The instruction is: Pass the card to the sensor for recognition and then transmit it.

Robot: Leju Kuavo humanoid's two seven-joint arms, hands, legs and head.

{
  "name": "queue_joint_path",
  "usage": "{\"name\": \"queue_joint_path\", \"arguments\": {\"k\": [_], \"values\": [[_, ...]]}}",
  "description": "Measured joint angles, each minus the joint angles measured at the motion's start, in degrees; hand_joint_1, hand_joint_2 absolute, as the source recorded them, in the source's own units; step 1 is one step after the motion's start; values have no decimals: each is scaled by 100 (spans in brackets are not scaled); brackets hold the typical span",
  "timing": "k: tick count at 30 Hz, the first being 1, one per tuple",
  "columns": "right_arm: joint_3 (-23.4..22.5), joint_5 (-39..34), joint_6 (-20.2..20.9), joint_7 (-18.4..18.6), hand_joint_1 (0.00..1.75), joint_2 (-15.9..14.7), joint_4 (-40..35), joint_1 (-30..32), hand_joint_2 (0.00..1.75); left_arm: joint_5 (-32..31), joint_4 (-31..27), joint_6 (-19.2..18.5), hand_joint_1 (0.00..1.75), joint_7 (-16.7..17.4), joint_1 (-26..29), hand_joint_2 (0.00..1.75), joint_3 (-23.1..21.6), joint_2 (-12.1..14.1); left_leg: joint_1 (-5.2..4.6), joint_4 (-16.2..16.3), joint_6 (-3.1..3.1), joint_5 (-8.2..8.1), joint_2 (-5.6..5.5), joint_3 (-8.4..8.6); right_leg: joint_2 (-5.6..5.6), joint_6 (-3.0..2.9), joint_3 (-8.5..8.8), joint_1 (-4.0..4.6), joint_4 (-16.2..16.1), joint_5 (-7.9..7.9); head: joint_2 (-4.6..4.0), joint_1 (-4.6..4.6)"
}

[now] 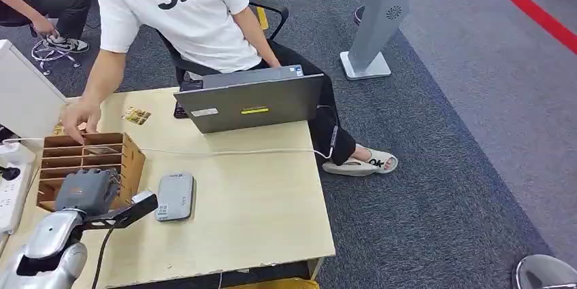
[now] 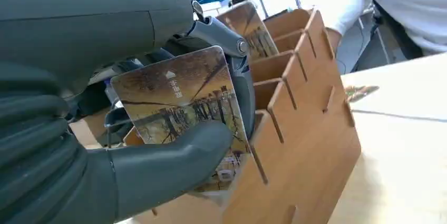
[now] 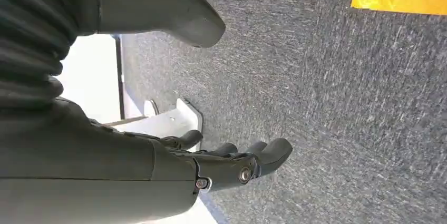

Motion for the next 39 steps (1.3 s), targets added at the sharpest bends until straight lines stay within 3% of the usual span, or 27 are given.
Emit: {"name": "queue_joint_path", "arguments": {"k": [8,12,19,25,39], "values": [[2,18,26,0,0,0,0,0,175,5,-418,260,175,4,-332,175,2,-17,0,1,0,1,-2,0,-1,0,1,0,0,1,0,0],[22,63,15,-5,0,0,0,0,175,312,-690,241,175,2,-648,175,63,-17,2,1,-1,1,-3,-1,-2,-1,0,1,1,1,0,2],[81,192,17,-59,0,-2,0,-2,175,332,-780,105,175,269,-1896,175,400,105,4,2,-5,5,-3,-2,-1,-2,0,2,5,3,0,0],[173,273,61,-37,0,-2,0,-28,175,297,-312,96,175,404,-2792,175,706,266,3,1,-6,6,-1,0,2,-2,0,3,9,3,0,-2],[227,304,59,-13,0,-2,0,-63,175,295,310,523,175,293,-2763,175,1001,398,2,1,-6,6,-2,-2,-1,-2,1,2,8,3,0,0]]}}
